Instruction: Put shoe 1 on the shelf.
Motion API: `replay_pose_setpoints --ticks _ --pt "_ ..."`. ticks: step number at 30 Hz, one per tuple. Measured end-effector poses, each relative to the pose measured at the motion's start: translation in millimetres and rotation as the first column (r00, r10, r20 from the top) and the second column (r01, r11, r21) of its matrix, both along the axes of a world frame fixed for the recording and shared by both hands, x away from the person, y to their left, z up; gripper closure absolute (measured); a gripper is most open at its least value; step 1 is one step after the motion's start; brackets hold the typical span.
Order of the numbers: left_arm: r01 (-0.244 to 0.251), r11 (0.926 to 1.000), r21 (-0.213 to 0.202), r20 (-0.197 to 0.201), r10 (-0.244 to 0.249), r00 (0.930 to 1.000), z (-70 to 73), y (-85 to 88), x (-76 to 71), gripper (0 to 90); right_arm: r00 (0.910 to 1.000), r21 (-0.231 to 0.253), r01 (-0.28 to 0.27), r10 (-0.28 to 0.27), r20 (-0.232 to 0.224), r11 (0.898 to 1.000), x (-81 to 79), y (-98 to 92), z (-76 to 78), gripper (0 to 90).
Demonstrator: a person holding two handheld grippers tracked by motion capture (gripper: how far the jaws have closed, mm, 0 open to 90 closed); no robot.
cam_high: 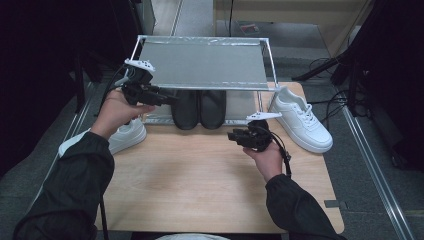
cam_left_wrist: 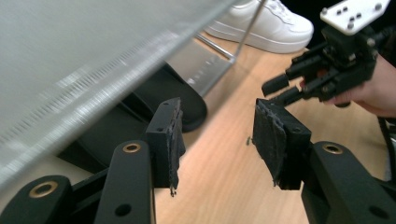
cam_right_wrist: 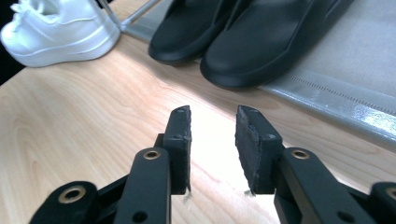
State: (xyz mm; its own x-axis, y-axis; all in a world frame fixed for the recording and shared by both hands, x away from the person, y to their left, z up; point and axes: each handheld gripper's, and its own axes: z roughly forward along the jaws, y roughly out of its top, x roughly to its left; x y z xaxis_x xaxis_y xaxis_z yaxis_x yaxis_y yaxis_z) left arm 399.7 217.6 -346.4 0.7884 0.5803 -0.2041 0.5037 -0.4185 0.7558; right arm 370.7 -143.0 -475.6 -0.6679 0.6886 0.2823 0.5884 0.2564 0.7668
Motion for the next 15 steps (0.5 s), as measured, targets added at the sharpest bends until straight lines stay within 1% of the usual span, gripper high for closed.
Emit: replay_pose_setpoints --ticks 2,3,4,5,6,8,9,12,13,14,15 --pt "0.01 1.0 0.001 -0.003 -0.01 0.9999 -6.1 0.1 -8.3 51.0 1.0 0.021 -0.003 0.003 0.002 1.0 -5.4 -5.1 -0.2 65.0" --pt "0.014 0.9999 0.0 -0.005 -0.014 0.9999 -8.3 0.4 -11.1 50.4 0.9999 0.025 -0.01 0.011 -0.005 1.0 -8.0 -7.9 -0.5 64.7" --pt "0.014 0.9999 -0.006 -0.006 -0.014 0.9999 -11.8 1.0 -15.2 49.2 0.9999 0.024 -0.014 0.014 -0.009 1.0 -9.7 -9.6 -0.9 63.7" --pt "0.007 0.9999 -0.014 -0.011 -0.007 0.9999 -15.8 1.3 -19.4 45.9 0.9995 0.018 -0.026 0.026 -0.019 1.0 -15.1 -14.0 -2.4 62.6" --pt "0.017 0.9997 -0.019 -0.024 -0.017 0.9996 -20.0 1.5 -23.1 45.9 0.9995 0.018 -0.026 0.026 -0.019 1.0 -15.1 -14.0 -2.4 62.6" --pt "0.02 0.9997 -0.012 -0.016 -0.021 0.9997 -27.6 3.2 -30.8 44.2 0.9988 0.003 -0.036 0.036 -0.033 0.999 -20.8 -19.1 -3.1 61.7" --pt "0.025 0.9995 -0.02 -0.015 -0.025 0.9996 -31.6 4.7 -34.4 43.2 0.9985 -0.005 -0.042 0.042 -0.035 0.999 -23.3 -21.9 -2.8 61.3" --pt "0.023 0.9991 -0.037 -0.009 -0.023 0.9997 -40.8 8.2 -41.0 41.4 0.9991 -0.015 -0.038 0.038 -0.02 0.999 -30.1 -31.9 1.8 58.9" --pt "0.028 0.999 -0.034 -0.009 -0.028 0.9996 -43.0 9.3 -42.0 41.4 0.9993 -0.016 -0.036 0.035 -0.009 0.999 -32.5 -35.9 3.9 57.8" --pt "0.026 0.9991 -0.035 -0.008 -0.026 0.9996 -46.0 10.4 -43.2 41.3 0.9994 -0.015 -0.033 0.033 -0.007 0.999 -34.0 -38.2 5.1 57.3" --pt "0.026 0.9991 -0.035 -0.01 -0.026 0.9996 -49.0 12.2 -44.0 39.2 0.9995 -0.024 -0.03 0.03 0.005 0.999 -37.7 -44.1 6.8 56.9"
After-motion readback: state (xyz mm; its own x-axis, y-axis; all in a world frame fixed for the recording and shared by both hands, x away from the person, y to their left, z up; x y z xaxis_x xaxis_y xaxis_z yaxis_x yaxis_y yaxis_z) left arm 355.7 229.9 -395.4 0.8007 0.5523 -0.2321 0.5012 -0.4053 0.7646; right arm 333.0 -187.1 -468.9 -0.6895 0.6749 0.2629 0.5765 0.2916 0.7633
